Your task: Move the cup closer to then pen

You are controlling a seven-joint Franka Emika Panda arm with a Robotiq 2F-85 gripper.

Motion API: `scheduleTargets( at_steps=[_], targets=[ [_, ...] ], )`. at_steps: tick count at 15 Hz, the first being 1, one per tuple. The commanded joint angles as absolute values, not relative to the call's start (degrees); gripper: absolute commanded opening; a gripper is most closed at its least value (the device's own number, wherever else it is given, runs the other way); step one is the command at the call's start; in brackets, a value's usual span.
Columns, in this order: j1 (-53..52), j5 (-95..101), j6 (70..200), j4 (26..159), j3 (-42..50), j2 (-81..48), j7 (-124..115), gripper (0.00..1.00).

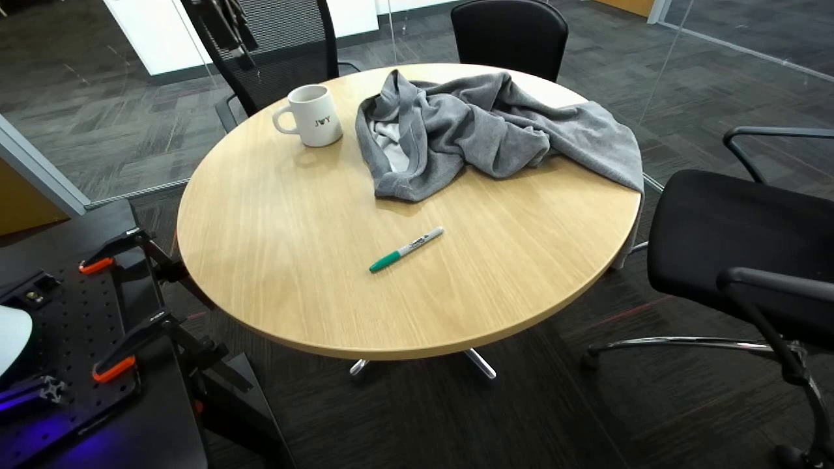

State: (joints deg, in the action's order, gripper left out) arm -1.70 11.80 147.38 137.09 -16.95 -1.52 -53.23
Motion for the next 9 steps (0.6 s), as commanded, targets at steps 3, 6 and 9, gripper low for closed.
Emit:
scheduleTargets(
  at_steps=[3,6,9],
  targets=[
    [-7.5,11.6,146.7,129.1,-11.1,-11.1,-52.3,1.0],
    [-10.0,11.8,147.0,127.1,-8.7,-14.3,-52.6,1.0],
    [-12.2,13.2,148.6,125.9,-6.1,-17.1,-53.2,1.0]
  ],
)
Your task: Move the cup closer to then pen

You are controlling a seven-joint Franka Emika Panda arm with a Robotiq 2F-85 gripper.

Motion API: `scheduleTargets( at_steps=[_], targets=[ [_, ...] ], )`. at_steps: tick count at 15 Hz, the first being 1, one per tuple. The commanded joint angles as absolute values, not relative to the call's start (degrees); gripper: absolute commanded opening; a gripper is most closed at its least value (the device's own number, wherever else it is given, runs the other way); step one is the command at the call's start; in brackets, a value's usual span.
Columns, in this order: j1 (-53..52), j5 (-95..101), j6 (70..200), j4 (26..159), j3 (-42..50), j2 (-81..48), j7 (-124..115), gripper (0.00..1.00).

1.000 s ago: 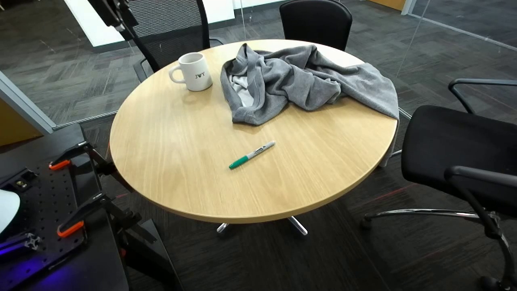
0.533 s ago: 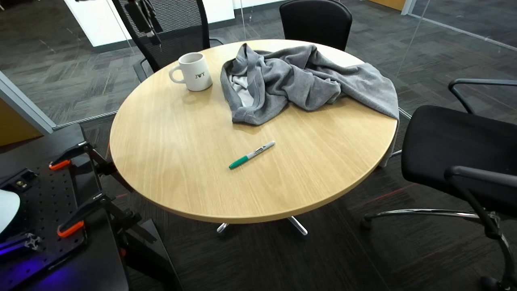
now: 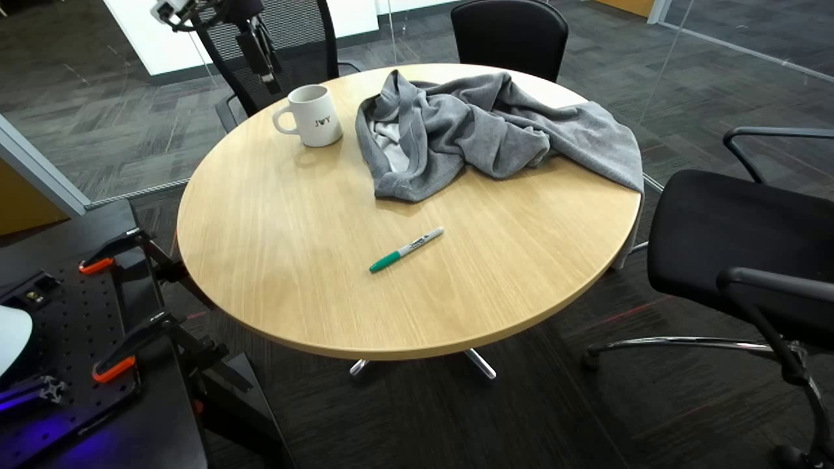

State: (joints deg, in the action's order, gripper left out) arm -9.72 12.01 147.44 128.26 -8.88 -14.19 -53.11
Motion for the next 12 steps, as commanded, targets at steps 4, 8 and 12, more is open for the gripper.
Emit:
scheduleTargets(
  at_steps=[4,8,12],
  targets=[
    [-13.2,11.1,148.2,127.2,-5.1,-16.6,-52.4,1.0],
    [-13.4,11.1,148.2,127.2,-5.1,-16.6,-52.4,1.0],
    [-11.7,7.7,150.5,124.8,-5.5,-20.3,-47.4,1.0]
  ],
)
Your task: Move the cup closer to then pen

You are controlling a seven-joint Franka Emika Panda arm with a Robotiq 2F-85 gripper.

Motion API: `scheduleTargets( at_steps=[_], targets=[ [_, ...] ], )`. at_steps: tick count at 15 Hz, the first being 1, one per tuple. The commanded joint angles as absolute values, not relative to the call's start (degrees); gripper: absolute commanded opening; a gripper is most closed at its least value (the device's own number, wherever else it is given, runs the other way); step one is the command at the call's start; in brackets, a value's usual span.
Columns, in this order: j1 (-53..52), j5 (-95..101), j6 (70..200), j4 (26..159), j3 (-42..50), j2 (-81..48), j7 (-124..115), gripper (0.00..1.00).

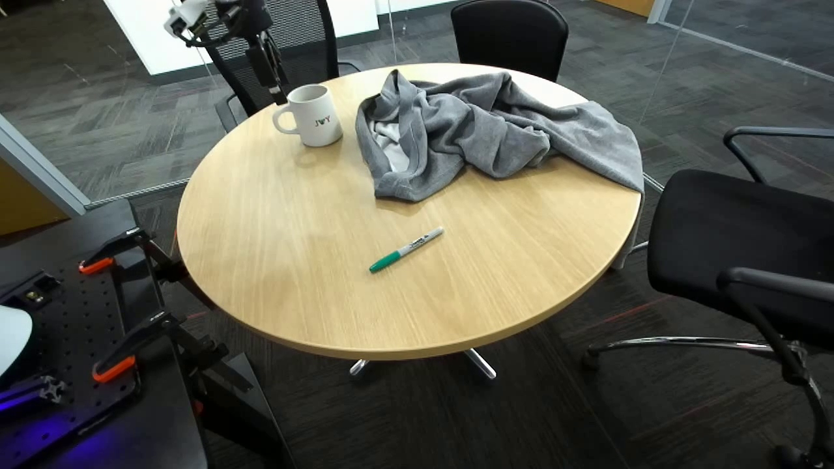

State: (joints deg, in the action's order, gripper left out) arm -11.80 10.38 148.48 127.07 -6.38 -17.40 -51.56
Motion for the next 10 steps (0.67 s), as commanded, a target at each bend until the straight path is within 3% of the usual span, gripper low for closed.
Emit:
scheduleTargets(
  at_steps=[1,10],
  targets=[
    [-11.7,7.0,150.6,124.1,-5.1,-21.1,-46.4,1.0],
    [-12.2,1.3,153.9,118.1,-3.2,-27.6,-38.0,1.0]
  ],
)
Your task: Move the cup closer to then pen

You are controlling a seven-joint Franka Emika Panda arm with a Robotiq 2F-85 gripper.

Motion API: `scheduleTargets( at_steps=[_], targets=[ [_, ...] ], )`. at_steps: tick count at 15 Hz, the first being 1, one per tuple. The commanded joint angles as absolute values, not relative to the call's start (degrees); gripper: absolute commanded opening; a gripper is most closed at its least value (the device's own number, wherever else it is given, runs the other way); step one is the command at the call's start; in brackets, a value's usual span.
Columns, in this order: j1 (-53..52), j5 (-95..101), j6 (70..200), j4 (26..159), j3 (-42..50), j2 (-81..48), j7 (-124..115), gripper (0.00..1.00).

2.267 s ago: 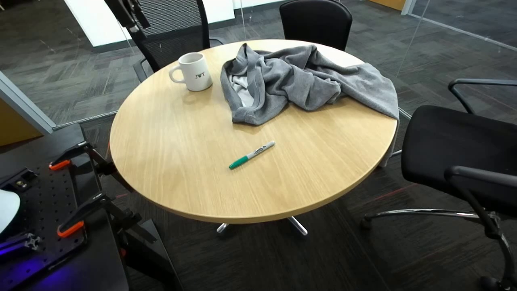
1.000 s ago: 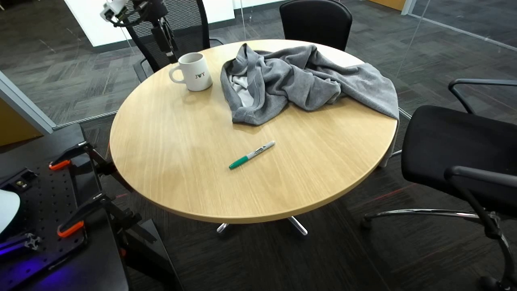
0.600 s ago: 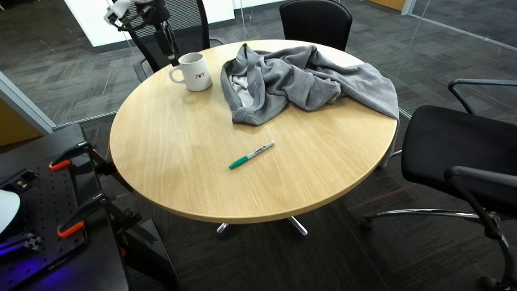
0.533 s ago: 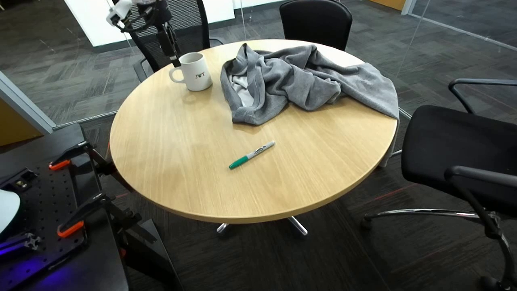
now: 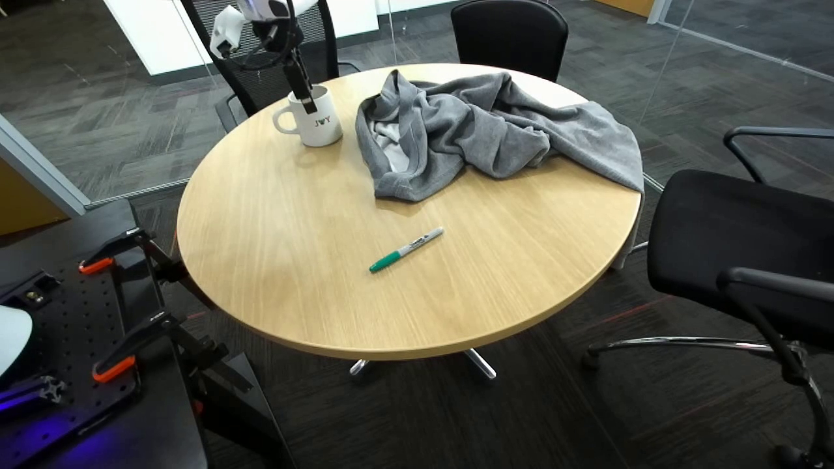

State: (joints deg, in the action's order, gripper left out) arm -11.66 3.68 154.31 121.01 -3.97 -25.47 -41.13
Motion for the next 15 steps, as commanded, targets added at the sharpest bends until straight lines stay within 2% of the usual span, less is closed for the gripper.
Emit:
scheduleTargets(
  at_steps=[1,7,8,9,15],
  targets=[
    [-12.3,0.8,153.0,117.5,-3.1,-28.0,-37.5,1.0],
    [-13.4,1.1,151.1,116.9,-1.6,-29.1,-37.7,1.0],
    [-13.5,1.2,151.0,116.9,-1.4,-29.2,-37.9,0.94],
    [-13.6,1.2,150.9,116.9,-1.3,-29.2,-37.9,0.74],
    [-13.7,1.2,149.5,116.3,-1.2,-29.6,-37.5,0.27]
  ],
)
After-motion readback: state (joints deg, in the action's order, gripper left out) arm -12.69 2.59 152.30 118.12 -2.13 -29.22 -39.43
